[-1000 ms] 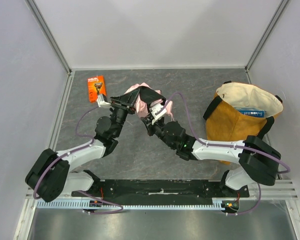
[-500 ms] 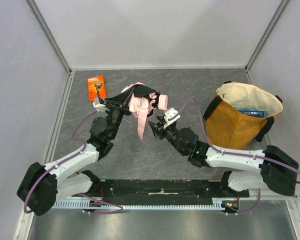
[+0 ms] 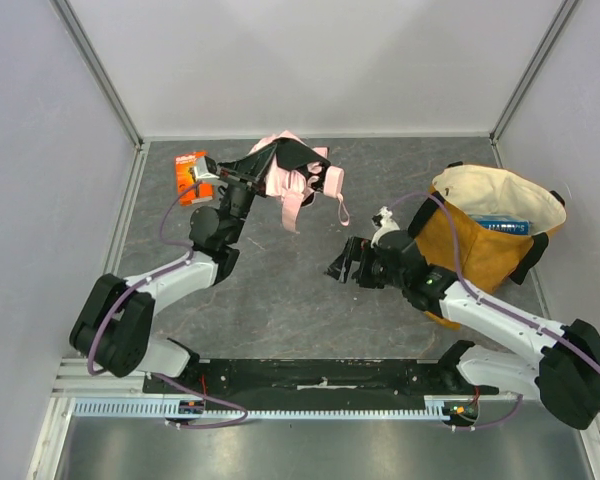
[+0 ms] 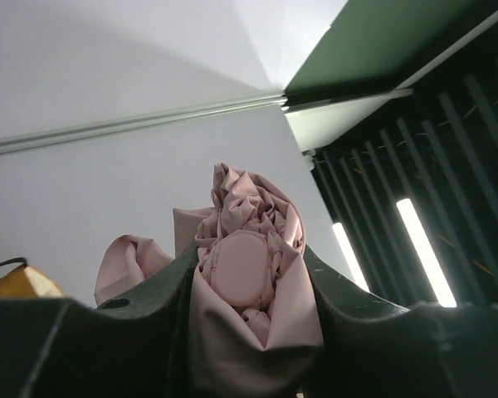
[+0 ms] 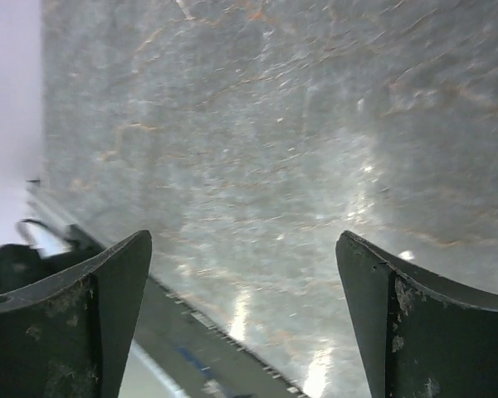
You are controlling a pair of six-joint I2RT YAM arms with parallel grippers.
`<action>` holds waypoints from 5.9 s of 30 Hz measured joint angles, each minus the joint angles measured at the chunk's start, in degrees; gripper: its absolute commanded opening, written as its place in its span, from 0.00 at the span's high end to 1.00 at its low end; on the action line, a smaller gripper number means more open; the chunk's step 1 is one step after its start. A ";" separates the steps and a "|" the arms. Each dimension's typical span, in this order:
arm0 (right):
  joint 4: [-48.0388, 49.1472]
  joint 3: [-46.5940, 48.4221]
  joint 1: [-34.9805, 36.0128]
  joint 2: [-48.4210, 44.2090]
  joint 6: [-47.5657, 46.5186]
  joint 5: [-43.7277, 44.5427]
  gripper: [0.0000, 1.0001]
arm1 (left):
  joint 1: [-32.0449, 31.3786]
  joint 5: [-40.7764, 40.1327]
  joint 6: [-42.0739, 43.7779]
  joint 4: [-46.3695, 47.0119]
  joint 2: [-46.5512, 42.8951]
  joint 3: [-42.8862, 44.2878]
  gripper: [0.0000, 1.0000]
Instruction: Put away the umbrella
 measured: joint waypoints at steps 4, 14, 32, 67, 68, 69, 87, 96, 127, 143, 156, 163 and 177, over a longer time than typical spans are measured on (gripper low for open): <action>0.61 0.42 -4.83 0.00 12.72 -8.74 0.02 | 0.24 2.38 1.99 -0.39 2.19 0.31 0.98; 31.93 -6.03 -7.91 9.40 60.98 -19.39 0.11 | 0.11 7.65 6.47 1.11 2.25 3.08 0.98; 34.75 1.31 2.75 10.47 71.41 -10.64 0.28 | 0.07 7.72 7.30 1.16 2.25 3.08 0.98; 49.20 1.75 6.38 21.31 72.26 -2.73 1.00 | -0.79 7.58 7.23 1.29 0.24 1.68 0.98; 50.69 1.75 6.38 22.03 72.46 -2.38 1.00 | -0.85 7.56 7.21 1.31 0.17 1.62 0.98; 51.49 1.75 6.34 22.45 72.43 -2.08 1.00 | -0.96 7.48 7.10 1.31 0.00 1.42 0.98; 78.90 21.22 -12.81 36.50 60.61 -16.04 1.00 | -4.31 5.66 -3.69 -4.94 -21.64 -14.86 0.98; 73.37 25.22 -12.72 27.41 41.20 -29.16 1.00 | -4.44 9.05 -2.80 -32.61 -30.82 -12.07 0.98; 13.62 14.29 20.35 14.27 -32.04 -1.99 1.00 | 5.79 21.35 18.91 -121.85 -2.56 11.78 0.98; 27.43 4.33 26.88 15.58 -26.75 6.93 1.00 | 0.46 17.11 16.41 -118.01 2.95 5.38 0.98; 16.70 8.90 27.15 14.60 -37.16 0.96 1.00 | 0.33 18.93 17.27 -123.91 11.30 11.26 0.98; 5.99 17.55 32.15 20.98 -49.03 5.05 1.00 | -0.98 14.38 21.16 -132.08 18.73 16.72 0.98; -3.08 26.86 34.29 27.54 -50.38 10.34 1.00 | -4.57 6.82 22.03 -138.84 25.75 22.10 0.98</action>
